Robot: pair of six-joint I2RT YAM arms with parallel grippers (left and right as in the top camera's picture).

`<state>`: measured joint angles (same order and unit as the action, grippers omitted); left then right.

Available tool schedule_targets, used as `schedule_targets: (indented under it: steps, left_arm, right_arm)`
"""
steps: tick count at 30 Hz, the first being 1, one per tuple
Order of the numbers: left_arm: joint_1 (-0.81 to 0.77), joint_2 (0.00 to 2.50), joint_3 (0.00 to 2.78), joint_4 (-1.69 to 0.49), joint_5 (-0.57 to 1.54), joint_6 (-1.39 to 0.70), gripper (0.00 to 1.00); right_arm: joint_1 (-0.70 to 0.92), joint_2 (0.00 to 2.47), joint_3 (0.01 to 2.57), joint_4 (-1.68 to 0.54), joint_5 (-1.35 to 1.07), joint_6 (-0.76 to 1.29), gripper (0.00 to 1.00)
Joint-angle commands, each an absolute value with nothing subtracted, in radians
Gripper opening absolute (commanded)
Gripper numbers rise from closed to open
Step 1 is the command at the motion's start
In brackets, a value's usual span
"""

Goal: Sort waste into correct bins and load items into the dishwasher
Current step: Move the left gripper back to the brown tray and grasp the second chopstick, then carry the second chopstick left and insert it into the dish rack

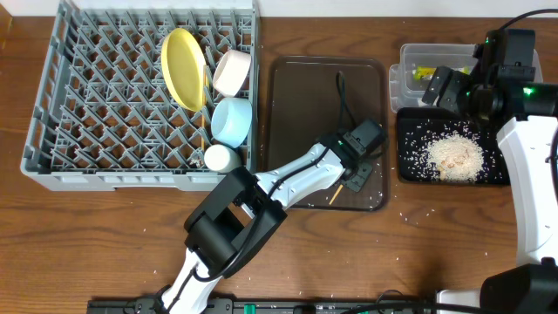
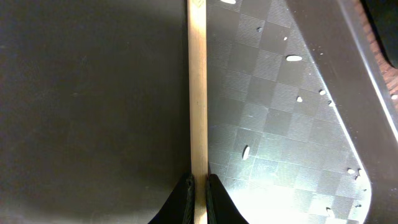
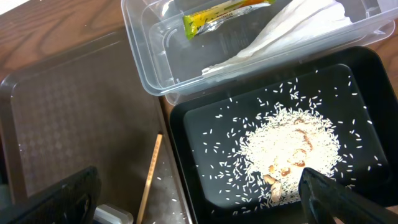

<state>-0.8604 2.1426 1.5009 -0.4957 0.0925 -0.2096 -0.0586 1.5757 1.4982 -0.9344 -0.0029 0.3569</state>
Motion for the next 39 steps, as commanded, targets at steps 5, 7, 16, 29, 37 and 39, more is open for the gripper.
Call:
schedule_targets:
  steps: [5, 7, 16, 29, 37, 39]
  left_arm:
    - [-0.863, 2.177, 1.494, -0.516, 0.004, -0.205, 0.08]
    - [-0.863, 2.177, 1.496, -0.52, -0.018, -0.205, 0.08]
    - [-0.812, 2.077, 1.537, -0.591, -0.02, -0.204, 0.07]
    - [-0.566, 1.676, 1.537, -0.774, -0.134, -0.181, 0.07]
    - [-0.346, 1.625, 1.514, -0.916, -0.318, -0.014, 0.08]
    - [-0.301, 1.641, 1.491, -0.915, -0.328, -0.006, 0.07]
  right_arm:
    - [-0.046, 1.577, 1.503, -0.936, 0.007, 0.37, 0.99]
    - [-0.045, 1.577, 1.503, -0.936, 0.007, 0.37, 0.99]
    - [-0.047, 1.577, 1.503, -0.936, 0.007, 0.37, 0.99]
    - [-0.047, 1.577, 1.503, -0.936, 0.007, 0.37, 0.99]
    - [-0.047, 1.577, 1.503, -0.936, 0.007, 0.37, 0.99]
    - [-0.046, 1.577, 1.503, -0.936, 0.007, 0.37, 0.99]
